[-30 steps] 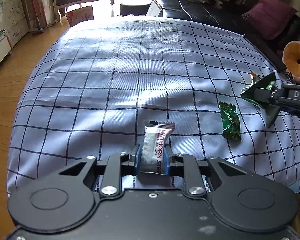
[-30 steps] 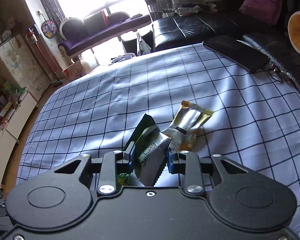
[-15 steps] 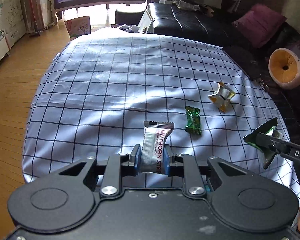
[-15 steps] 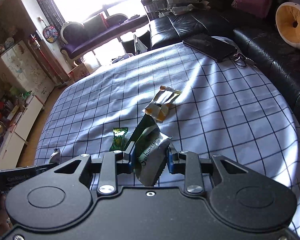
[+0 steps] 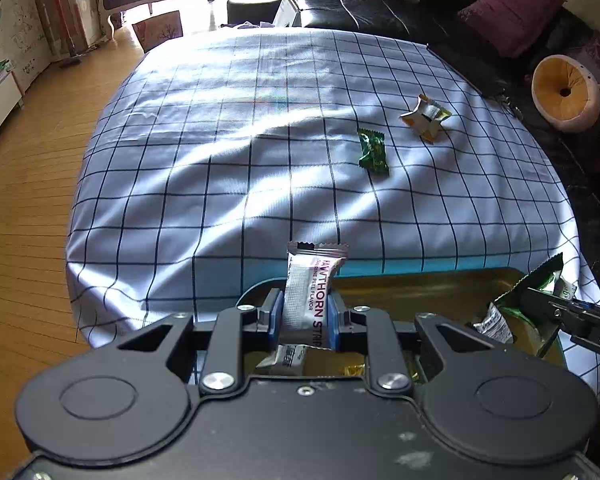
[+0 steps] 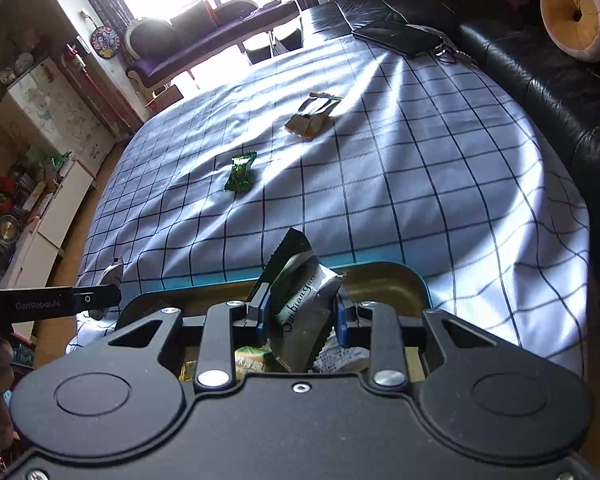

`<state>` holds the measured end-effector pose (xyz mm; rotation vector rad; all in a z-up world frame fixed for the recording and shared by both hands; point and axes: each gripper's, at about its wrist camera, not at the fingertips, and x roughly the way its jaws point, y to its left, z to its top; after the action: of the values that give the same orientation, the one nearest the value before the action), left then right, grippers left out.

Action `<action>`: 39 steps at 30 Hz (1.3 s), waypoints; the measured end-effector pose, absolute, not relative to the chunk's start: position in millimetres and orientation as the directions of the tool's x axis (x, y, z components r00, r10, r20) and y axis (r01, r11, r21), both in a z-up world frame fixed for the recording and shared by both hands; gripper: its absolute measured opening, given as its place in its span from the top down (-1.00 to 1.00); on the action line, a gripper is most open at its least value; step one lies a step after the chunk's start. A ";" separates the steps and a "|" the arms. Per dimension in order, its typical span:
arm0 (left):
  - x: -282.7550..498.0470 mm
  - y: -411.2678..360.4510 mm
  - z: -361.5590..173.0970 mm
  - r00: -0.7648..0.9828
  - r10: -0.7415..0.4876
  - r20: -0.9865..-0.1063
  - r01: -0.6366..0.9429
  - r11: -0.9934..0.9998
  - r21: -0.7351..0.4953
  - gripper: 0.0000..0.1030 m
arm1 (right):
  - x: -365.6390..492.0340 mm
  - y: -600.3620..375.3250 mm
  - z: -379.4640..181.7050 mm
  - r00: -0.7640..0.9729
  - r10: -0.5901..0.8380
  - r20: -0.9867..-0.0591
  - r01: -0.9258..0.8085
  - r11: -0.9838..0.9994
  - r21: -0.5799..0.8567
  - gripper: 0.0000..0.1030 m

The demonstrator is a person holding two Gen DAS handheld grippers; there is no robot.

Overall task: Organize snacks
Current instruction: 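Open the left tool over the tray while the right drops the dark green packet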

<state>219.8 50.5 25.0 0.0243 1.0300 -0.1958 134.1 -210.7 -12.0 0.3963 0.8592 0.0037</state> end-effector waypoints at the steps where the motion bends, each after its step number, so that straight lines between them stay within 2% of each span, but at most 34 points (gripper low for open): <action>1: 215.3 50.9 23.3 0.497 -0.149 -0.855 0.175 0.982 -0.070 0.57 | 128.7 -211.5 -13.9 0.659 0.162 -0.735 0.167 0.921 0.353 0.23; 4: 204.8 50.9 20.0 0.486 -0.155 -0.860 0.189 0.980 -0.070 0.57 | 120.8 -214.5 -17.7 0.661 0.161 -0.733 0.197 0.905 0.377 0.23; 12: 190.8 53.1 16.6 0.460 -0.167 -0.872 0.198 0.977 -0.083 0.57 | 99.6 -212.4 -22.4 0.658 0.115 -0.745 0.217 0.917 0.333 0.23; 19: 179.1 44.8 14.9 0.435 -0.192 -0.880 0.234 0.968 -0.095 0.57 | 86.0 -198.6 -11.7 0.698 0.015 -0.716 0.199 0.956 0.215 0.23; 27: 170.5 39.1 12.2 0.406 -0.222 -0.887 0.270 0.956 -0.115 0.54 | 81.6 -194.4 -10.7 0.705 0.010 -0.709 0.164 0.970 0.177 0.22; 32: 170.5 39.7 11.4 0.412 -0.208 -0.887 0.264 0.959 -0.103 0.54 | 81.2 -196.2 -11.5 0.694 0.025 -0.720 0.163 0.968 0.191 0.14; 39: 171.4 38.1 3.3 0.392 -0.185 -0.901 0.256 0.963 -0.086 0.54 | 80.5 -194.5 -12.2 0.691 0.035 -0.722 0.153 0.969 0.193 0.14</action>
<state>171.4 38.1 3.3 0.0703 1.1338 -0.2796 80.5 -194.5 -12.2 0.2468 0.8069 -0.0670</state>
